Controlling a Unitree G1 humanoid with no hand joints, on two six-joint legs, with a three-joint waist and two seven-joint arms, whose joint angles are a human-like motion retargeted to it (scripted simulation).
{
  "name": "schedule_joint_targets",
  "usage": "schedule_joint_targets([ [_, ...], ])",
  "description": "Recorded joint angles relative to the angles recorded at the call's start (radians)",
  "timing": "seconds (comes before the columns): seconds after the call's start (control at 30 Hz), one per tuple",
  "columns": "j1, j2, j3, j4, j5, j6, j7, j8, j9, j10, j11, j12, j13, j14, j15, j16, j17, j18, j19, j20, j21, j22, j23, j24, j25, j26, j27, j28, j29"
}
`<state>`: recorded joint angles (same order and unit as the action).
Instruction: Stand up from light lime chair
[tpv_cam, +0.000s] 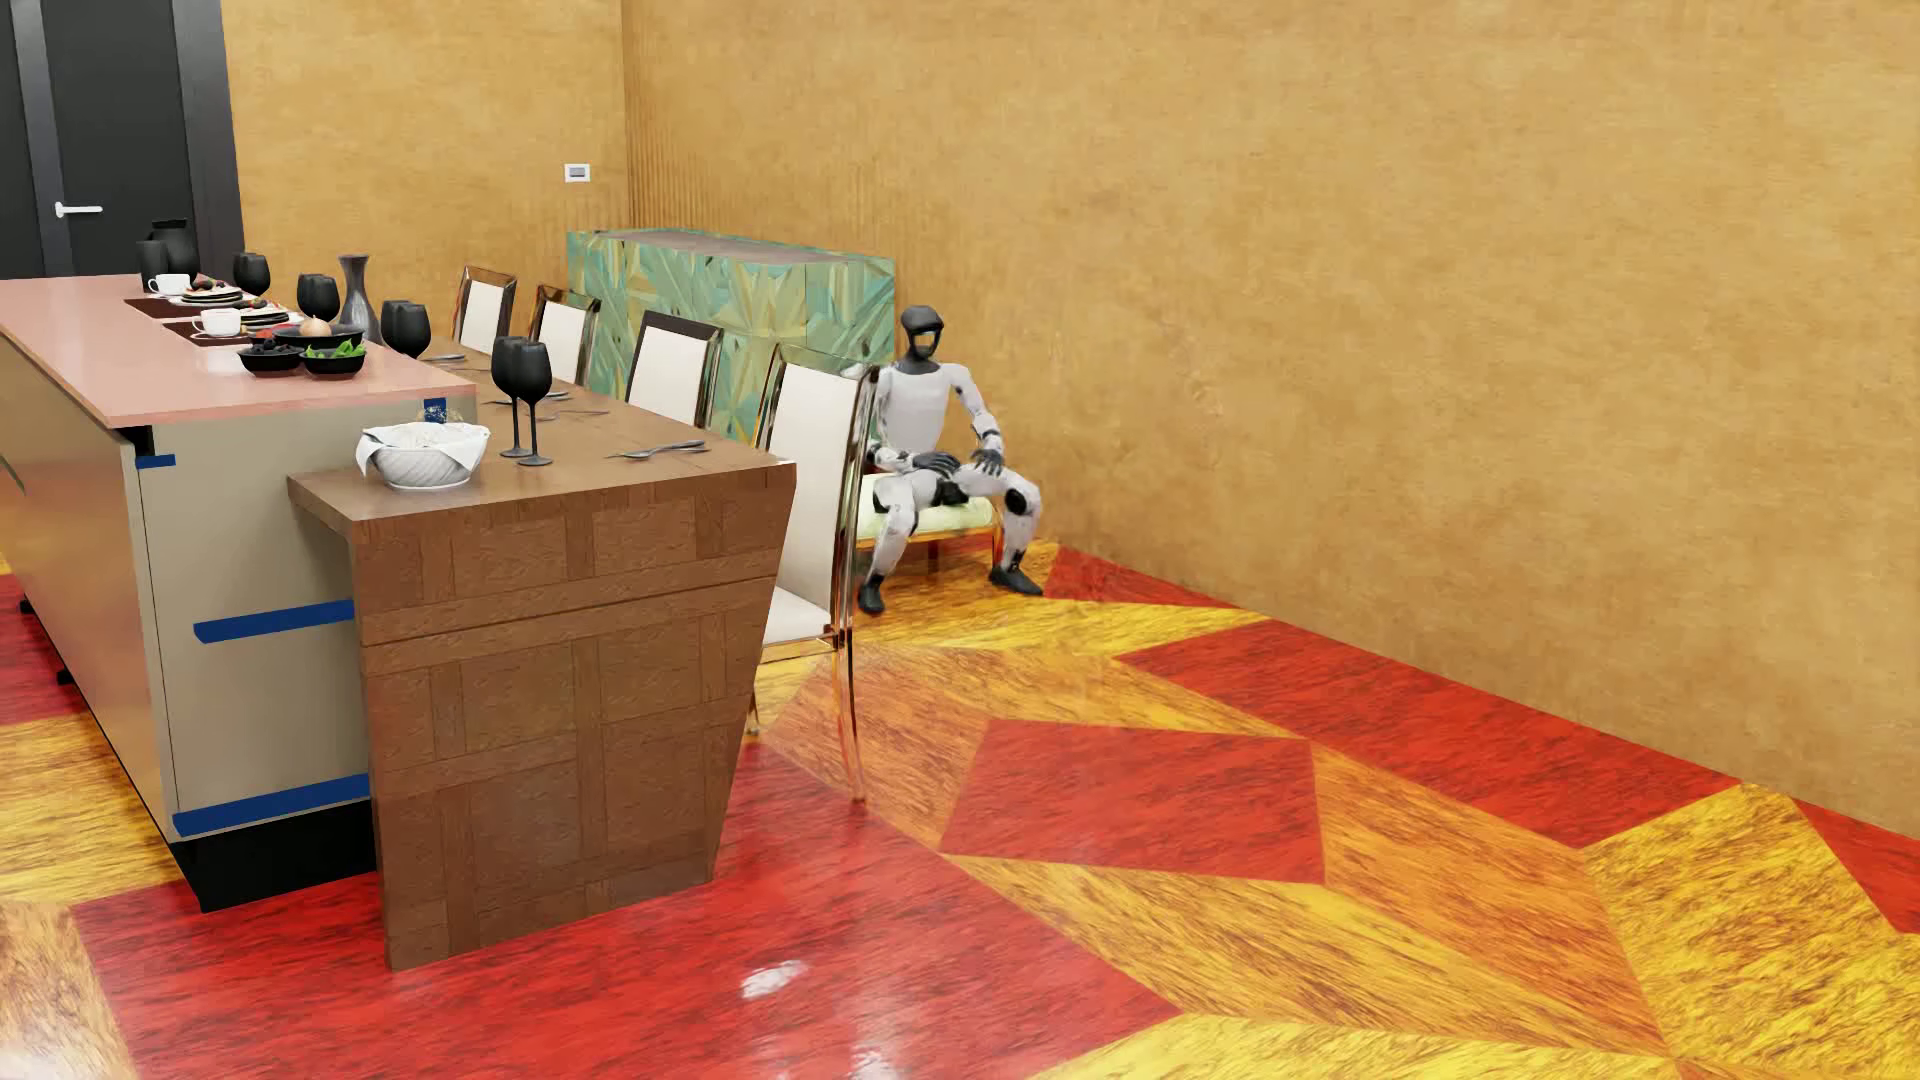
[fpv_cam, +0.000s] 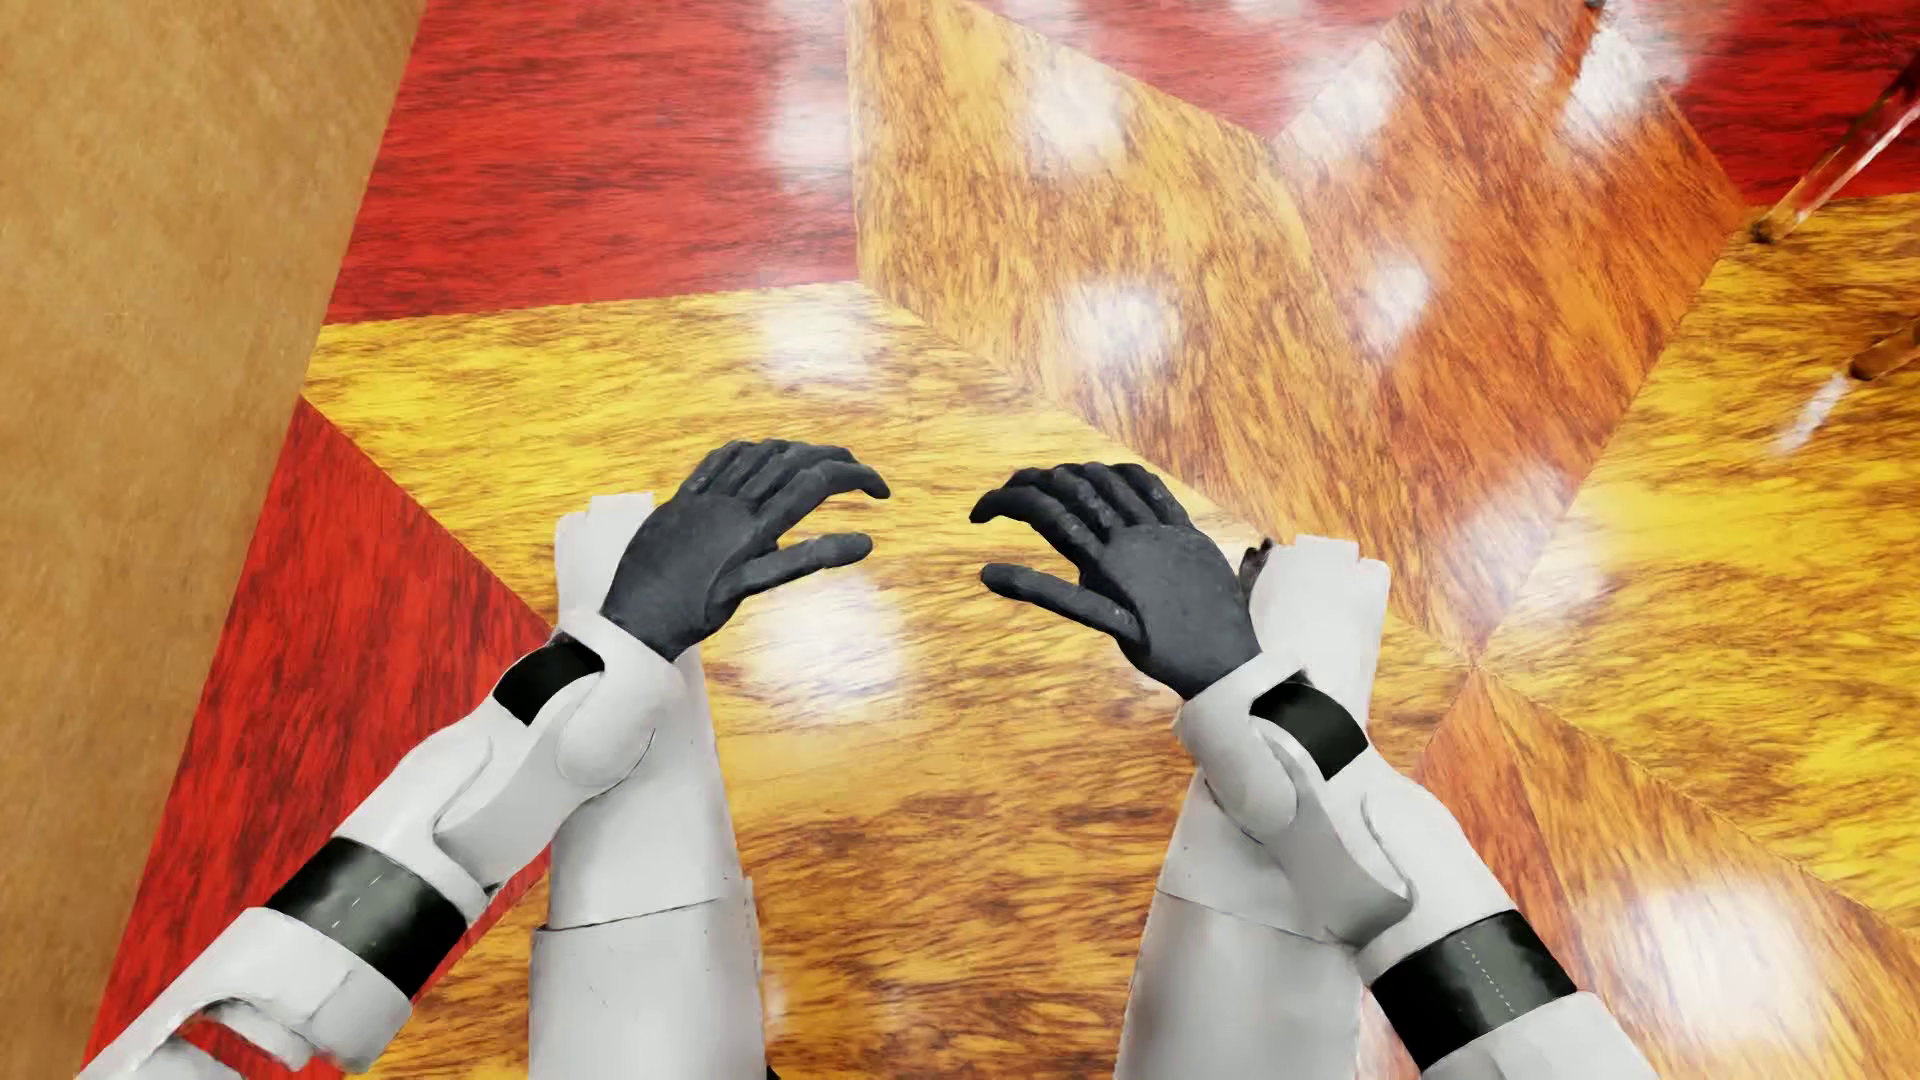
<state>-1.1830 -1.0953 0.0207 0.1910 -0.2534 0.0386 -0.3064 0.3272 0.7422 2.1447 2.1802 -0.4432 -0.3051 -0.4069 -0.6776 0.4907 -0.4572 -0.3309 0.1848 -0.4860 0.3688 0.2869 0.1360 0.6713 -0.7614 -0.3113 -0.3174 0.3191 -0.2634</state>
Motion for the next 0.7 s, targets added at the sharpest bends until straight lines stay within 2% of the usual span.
schedule_joint_targets([
  [0.03, -0.018, -0.025, 0.002, 0.000, 0.000, 0.001, -0.003, 0.007, 0.007, 0.002, 0.009, -0.002, 0.008, 0.003, -0.013, 0.010, -0.009, -0.015, -0.021, 0.014, -0.018, -0.046, -0.043, 0.019, -0.006, -0.004, -0.009, -0.030, 0.014],
  [0.07, -0.035, -0.043, 0.004, 0.002, 0.002, 0.008, -0.005, 0.016, 0.024, 0.003, 0.020, -0.003, 0.003, 0.006, -0.015, 0.018, -0.032, -0.022, -0.002, 0.027, -0.031, -0.080, -0.101, 0.019, 0.014, -0.021, -0.018, -0.045, 0.043],
  [0.13, -0.066, -0.084, 0.000, 0.001, -0.008, 0.000, 0.004, 0.031, 0.054, 0.003, 0.055, 0.025, 0.024, 0.009, -0.027, 0.047, -0.057, -0.022, -0.009, 0.053, -0.044, -0.184, -0.212, 0.010, 0.028, -0.015, -0.010, -0.032, 0.047],
  [0.17, -0.074, -0.077, -0.001, 0.002, -0.007, 0.014, -0.007, 0.029, 0.083, 0.003, 0.056, 0.039, 0.028, 0.008, -0.026, 0.056, -0.077, -0.030, -0.006, 0.059, -0.024, -0.231, -0.252, 0.022, 0.029, 0.012, 0.005, 0.007, 0.031],
  [0.2, -0.087, -0.078, -0.003, 0.003, -0.005, 0.014, -0.006, 0.027, 0.110, 0.004, 0.057, 0.057, 0.038, 0.010, -0.027, 0.070, -0.100, -0.032, -0.005, 0.059, -0.009, -0.281, -0.301, 0.015, 0.050, 0.019, -0.001, 0.032, 0.015],
  [0.23, -0.098, -0.067, 0.007, -0.004, -0.013, 0.025, -0.007, 0.014, 0.152, 0.001, 0.048, 0.063, 0.041, 0.017, -0.055, 0.084, -0.125, -0.031, -0.018, 0.050, -0.019, -0.357, -0.366, 0.014, 0.050, 0.050, 0.027, 0.071, -0.005],
  [0.27, -0.105, -0.095, -0.001, 0.002, -0.002, 0.021, -0.006, 0.028, 0.194, 0.003, 0.055, 0.083, 0.057, 0.005, -0.045, 0.111, -0.150, -0.035, -0.013, 0.060, 0.003, -0.430, -0.424, -0.005, 0.075, 0.074, 0.020, 0.124, -0.027],
  [0.3, -0.127, -0.117, 0.010, -0.014, -0.014, 0.029, -0.003, 0.048, 0.233, 0.006, 0.062, 0.089, 0.075, 0.001, -0.054, 0.135, -0.186, -0.036, 0.010, 0.039, -0.002, -0.501, -0.525, 0.002, 0.085, 0.088, 0.035, 0.194, -0.058],
  [0.33, -0.174, -0.161, 0.015, -0.014, -0.016, 0.034, -0.009, 0.059, 0.257, 0.013, 0.069, 0.090, 0.094, -0.004, -0.057, 0.170, -0.209, -0.041, 0.009, 0.037, 0.005, -0.578, -0.596, -0.024, 0.100, 0.061, 0.047, 0.193, -0.122],
  [0.37, -0.226, -0.216, 0.014, -0.011, -0.005, 0.032, -0.017, 0.074, 0.275, 0.012, 0.073, 0.111, 0.126, -0.010, -0.059, 0.185, -0.207, -0.039, 0.003, 0.064, 0.012, -0.620, -0.655, -0.020, 0.083, 0.099, 0.060, 0.288, -0.106],
  [0.4, -0.248, -0.272, -0.003, 0.003, 0.022, -0.006, -0.034, 0.097, 0.287, 0.003, 0.066, 0.142, 0.190, -0.020, -0.039, 0.216, -0.195, -0.049, -0.009, 0.093, 0.031, -0.635, -0.714, -0.002, 0.038, 0.119, 0.054, 0.333, -0.077],
  [0.43, -0.278, -0.318, -0.008, 0.014, 0.044, -0.035, -0.025, 0.088, 0.287, -0.019, 0.050, 0.134, 0.222, -0.021, -0.038, 0.281, -0.180, -0.036, -0.032, 0.096, 0.035, -0.663, -0.696, 0.020, 0.019, 0.081, 0.059, 0.276, -0.131],
  [0.47, -0.286, -0.319, -0.008, 0.006, 0.050, -0.037, -0.008, 0.058, 0.282, -0.046, 0.018, 0.112, 0.208, -0.022, -0.043, 0.314, -0.179, -0.018, -0.071, 0.094, 0.004, -0.673, -0.680, 0.019, 0.028, 0.064, 0.051, 0.248, -0.109],
  [0.5, -0.265, -0.292, -0.014, 0.001, 0.064, -0.043, 0.022, 0.031, 0.276, -0.089, -0.019, 0.091, 0.174, -0.031, -0.048, 0.335, -0.163, -0.006, -0.109, 0.068, 0.004, -0.653, -0.643, -0.015, 0.030, 0.045, 0.025, 0.265, -0.108],
  [0.53, -0.236, -0.256, -0.011, -0.020, 0.052, -0.040, 0.034, 0.012, 0.258, -0.131, -0.055, 0.069, 0.157, -0.033, -0.065, 0.317, -0.161, 0.005, -0.127, 0.027, -0.005, -0.605, -0.616, -0.024, 0.019, 0.048, 0.049, 0.271, -0.137],
  [0.57, -0.199, -0.216, -0.018, -0.018, 0.063, -0.045, 0.044, -0.006, 0.238, -0.176, -0.102, 0.055, 0.139, -0.044, -0.072, 0.299, -0.127, 0.003, -0.151, 0.008, 0.009, -0.543, -0.548, -0.020, 0.015, 0.066, 0.048, 0.270, -0.146],
  [0.6, -0.166, -0.183, -0.012, -0.026, 0.074, -0.044, 0.049, -0.013, 0.203, -0.235, -0.155, 0.033, 0.120, -0.054, -0.072, 0.272, -0.095, 0.004, -0.169, -0.037, 0.022, -0.472, -0.459, -0.015, 0.024, 0.044, 0.046, 0.225, -0.122],
  [0.63, -0.122, -0.141, -0.005, -0.026, 0.087, -0.052, 0.053, -0.029, 0.167, -0.298, -0.222, 0.016, 0.097, -0.065, -0.066, 0.229, -0.078, 0.003, -0.199, -0.078, 0.061, -0.380, -0.366, -0.007, 0.006, 0.057, 0.056, 0.215, -0.117],
  [0.67, -0.065, -0.082, -0.009, -0.033, 0.081, -0.051, 0.069, -0.042, 0.144, -0.372, -0.290, -0.010, 0.062, -0.064, -0.071, 0.194, -0.056, 0.001, -0.208, -0.103, 0.098, -0.287, -0.256, -0.001, 0.010, 0.088, 0.082, 0.196, -0.131],
  [0.7, -0.011, -0.025, -0.002, -0.033, 0.088, -0.047, 0.068, -0.061, 0.103, -0.448, -0.367, -0.023, 0.051, -0.066, -0.050, 0.148, -0.031, 0.000, -0.213, -0.128, 0.126, -0.182, -0.122, -0.005, 0.008, 0.035, 0.066, 0.127, -0.143],
])
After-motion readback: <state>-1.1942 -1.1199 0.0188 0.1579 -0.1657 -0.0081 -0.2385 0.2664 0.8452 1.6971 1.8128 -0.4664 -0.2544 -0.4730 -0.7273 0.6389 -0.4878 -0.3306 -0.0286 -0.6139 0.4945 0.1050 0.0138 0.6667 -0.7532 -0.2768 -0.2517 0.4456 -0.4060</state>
